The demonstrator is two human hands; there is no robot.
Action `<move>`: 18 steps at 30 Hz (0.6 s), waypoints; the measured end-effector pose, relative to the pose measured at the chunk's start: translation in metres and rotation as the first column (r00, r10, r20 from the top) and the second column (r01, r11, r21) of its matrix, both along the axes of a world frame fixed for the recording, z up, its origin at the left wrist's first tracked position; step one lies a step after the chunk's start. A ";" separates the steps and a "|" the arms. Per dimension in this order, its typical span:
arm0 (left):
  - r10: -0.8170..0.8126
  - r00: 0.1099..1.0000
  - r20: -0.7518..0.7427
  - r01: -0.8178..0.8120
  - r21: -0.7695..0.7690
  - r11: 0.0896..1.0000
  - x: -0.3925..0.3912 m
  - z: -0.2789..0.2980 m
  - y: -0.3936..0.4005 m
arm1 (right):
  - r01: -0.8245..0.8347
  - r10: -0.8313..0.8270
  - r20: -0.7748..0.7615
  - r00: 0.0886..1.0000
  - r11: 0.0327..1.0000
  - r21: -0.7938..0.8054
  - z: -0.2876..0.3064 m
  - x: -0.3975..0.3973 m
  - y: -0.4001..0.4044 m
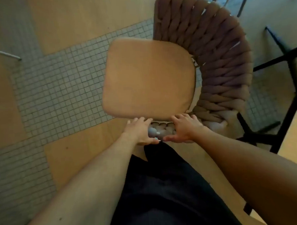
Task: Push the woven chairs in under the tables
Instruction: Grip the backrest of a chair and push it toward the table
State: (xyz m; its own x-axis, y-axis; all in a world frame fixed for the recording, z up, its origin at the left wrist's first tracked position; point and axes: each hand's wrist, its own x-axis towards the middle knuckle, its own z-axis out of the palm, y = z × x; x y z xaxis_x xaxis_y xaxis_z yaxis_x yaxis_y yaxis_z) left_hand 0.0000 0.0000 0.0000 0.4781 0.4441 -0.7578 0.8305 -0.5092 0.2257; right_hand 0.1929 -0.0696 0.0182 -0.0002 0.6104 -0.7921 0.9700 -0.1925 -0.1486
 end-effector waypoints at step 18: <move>-0.272 0.958 0.090 0.274 -0.013 0.962 -0.008 -0.016 0.016 | 0.162 -0.156 0.133 0.979 0.986 -0.034 -0.006 -0.030 -0.032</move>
